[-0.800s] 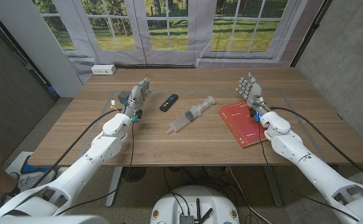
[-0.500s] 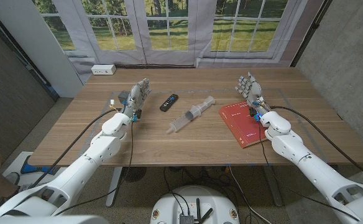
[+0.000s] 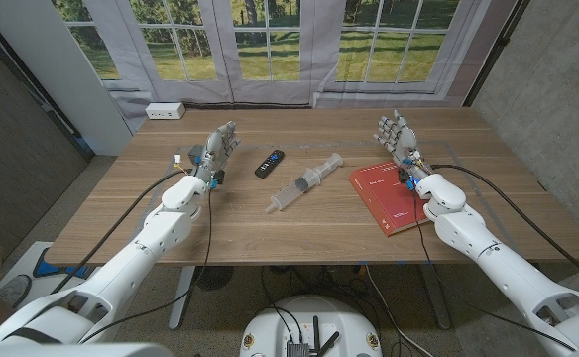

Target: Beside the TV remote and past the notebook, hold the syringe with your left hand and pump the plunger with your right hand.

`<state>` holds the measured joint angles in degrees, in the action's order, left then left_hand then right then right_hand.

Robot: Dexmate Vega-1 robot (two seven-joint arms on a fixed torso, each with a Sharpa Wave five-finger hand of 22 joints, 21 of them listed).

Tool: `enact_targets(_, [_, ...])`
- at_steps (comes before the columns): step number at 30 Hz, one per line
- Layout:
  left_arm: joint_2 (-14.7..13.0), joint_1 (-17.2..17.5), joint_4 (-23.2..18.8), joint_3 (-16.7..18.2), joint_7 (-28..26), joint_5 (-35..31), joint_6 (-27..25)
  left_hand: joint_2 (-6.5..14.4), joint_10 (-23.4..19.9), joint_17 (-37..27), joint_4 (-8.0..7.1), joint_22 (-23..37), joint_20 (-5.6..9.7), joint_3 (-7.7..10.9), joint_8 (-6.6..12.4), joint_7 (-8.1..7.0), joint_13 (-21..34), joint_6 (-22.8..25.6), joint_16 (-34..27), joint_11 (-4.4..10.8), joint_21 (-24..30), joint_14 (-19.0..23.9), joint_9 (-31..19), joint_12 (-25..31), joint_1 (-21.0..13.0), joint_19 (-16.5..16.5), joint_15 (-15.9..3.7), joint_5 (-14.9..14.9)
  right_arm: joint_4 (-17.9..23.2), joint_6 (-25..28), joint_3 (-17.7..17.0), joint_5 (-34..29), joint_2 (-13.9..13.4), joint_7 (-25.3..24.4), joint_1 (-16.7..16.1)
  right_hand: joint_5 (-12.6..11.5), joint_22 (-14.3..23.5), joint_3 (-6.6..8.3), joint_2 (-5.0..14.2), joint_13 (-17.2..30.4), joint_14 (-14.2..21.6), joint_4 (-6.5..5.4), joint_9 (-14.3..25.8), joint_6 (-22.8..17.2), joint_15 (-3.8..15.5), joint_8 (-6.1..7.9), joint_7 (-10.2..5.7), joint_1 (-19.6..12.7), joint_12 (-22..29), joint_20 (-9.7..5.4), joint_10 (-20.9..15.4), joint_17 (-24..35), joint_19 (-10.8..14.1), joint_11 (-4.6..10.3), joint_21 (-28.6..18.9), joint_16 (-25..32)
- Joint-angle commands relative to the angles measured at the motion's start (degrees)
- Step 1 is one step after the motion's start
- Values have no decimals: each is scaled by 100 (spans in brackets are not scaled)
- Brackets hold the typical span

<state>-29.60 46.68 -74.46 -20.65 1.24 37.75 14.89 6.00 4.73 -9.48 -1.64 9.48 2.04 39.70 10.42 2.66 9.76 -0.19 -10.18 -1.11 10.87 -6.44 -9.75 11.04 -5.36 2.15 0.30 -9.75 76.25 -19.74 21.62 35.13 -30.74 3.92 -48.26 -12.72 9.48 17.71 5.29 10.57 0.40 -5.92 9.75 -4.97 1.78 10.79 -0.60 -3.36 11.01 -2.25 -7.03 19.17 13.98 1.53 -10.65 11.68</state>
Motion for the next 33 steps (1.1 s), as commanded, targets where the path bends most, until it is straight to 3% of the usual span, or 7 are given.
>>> enact_targets(1, [-114, 60, -306, 13, -185, -68, -164, 399, -10, -7, 49, 22, 105, 19, 29, 13, 30, 37, -34, 29, 46, 33, -23, 40, -78, 70, -14, -29, 307, -70, 35, -196, -139, -51, -119, -40, 14, 30, 35, 12, 103, 45, 32, -101, 208, 49, -13, -54, 54, -130, -138, -21, 94, -10, -49, 35])
enact_targets(16, [-300, 389, -766, 96, -359, -64, -251, 396, -43, -8, 101, 22, 108, 19, 26, 4, 29, 68, -25, 39, 40, 62, -24, 36, -100, 91, -25, -24, 793, -106, 179, -542, -385, 67, -193, -37, 15, 60, -26, 17, 207, 162, 36, -208, 229, 59, -177, -134, 61, -129, -219, -107, 44, 19, -14, 43])
enact_targets(33, [-358, 602, -1047, 122, -389, -60, -194, 398, -71, -9, 154, 23, 83, 20, 19, -6, 29, 83, -24, 55, 36, 107, -25, 29, -122, 114, -26, -20, 1208, -249, 478, -1892, -706, -161, 39, -6, 15, 134, -29, 22, 210, 394, 38, -211, 215, 30, -453, -338, 43, -79, -235, -196, 2, 61, -4, 30])
